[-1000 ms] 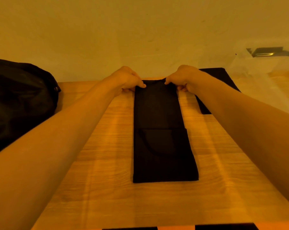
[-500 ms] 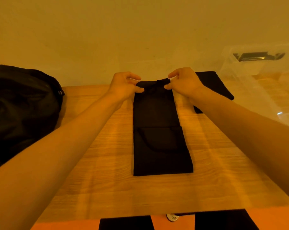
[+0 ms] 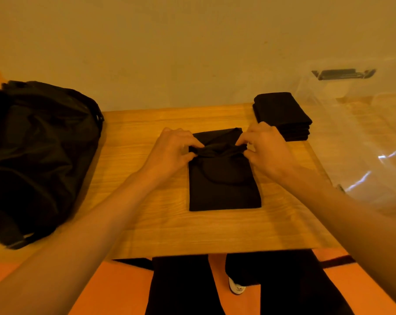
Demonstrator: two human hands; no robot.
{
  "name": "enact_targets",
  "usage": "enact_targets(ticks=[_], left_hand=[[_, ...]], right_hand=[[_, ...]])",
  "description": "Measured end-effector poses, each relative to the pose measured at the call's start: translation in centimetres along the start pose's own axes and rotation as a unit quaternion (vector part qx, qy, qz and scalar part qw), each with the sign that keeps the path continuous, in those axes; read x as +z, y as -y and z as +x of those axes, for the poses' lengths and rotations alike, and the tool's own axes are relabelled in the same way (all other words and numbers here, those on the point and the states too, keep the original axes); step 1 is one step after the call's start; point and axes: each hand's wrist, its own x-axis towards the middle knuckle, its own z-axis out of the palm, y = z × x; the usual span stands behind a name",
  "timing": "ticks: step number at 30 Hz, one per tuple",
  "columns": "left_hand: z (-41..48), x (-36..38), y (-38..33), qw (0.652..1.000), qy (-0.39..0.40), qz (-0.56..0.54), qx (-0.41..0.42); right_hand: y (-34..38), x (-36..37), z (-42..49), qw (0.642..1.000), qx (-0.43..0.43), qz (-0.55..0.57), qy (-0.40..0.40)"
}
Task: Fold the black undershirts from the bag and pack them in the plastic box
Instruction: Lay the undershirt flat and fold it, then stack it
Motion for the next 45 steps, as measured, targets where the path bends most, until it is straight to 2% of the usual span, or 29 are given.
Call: enact_targets(ticks=[9,14,18,19,22,24,26,28,30,31,33,36,39,45], left_hand=[[-1.2,-0.5,0.1,0.999,0.0,0.034,0.033],[-1.7,0.2,0.4,0.999,0.014,0.03,0.017],[-2.0,0.8,-0.2,0.997,-0.069,0.024,0.012],[-2.1,1.0,-0.6,0.997,-0.064,0.037,0.019],[-2.7,1.8,-1.9,0.992,0.024,0.116,0.038],[-3.5,1.9,-2.5,0.992,0.024,0.118,0.034],[-4.8,1.6,-3.6,0.996,-0.053,0.062,-0.032],[-6.3,1.2,-5.3,0.983,-0.11,0.014,-0.147],[-7.6,1.1,-6.9,0.967,-0.078,0.0,-0.243],[-8.1,1.3,-7.5,0.96,-0.055,-0.021,-0.275],[-8.9,1.5,-8.3,0.944,-0.039,-0.081,-0.317],[-9.7,1.6,-8.7,0.932,-0.065,-0.127,-0.332],[-9.9,1.5,-8.7,0.922,-0.109,-0.143,-0.343],[-10.2,1.5,-8.8,0.914,-0.112,-0.168,-0.353]], right_hand=[[-0.8,-0.1,-1.0,0.998,-0.061,-0.026,0.02],[-1.3,0.5,-1.7,0.998,-0.063,-0.019,0.009],[-0.8,0.8,-2.5,0.997,-0.071,0.003,-0.04],[-0.5,0.9,-2.7,0.996,-0.081,-0.006,-0.028],[0.1,1.5,-3.1,0.993,-0.087,-0.058,0.047],[0.4,1.5,-3.9,0.998,-0.065,-0.017,0.02],[1.1,1.2,-5.2,0.996,0.008,0.069,-0.052],[2.1,0.9,-6.5,0.98,0.122,0.136,-0.084],[2.9,1.0,-7.6,0.955,0.223,0.185,-0.063],[3.2,1.1,-8.1,0.947,0.247,0.197,-0.053],[3.5,1.3,-8.9,0.942,0.265,0.202,-0.049],[4.1,1.4,-10.1,0.94,0.254,0.217,-0.069],[4.5,1.2,-10.7,0.932,0.253,0.243,-0.098],[4.8,1.4,-11.6,0.918,0.264,0.27,-0.122]])
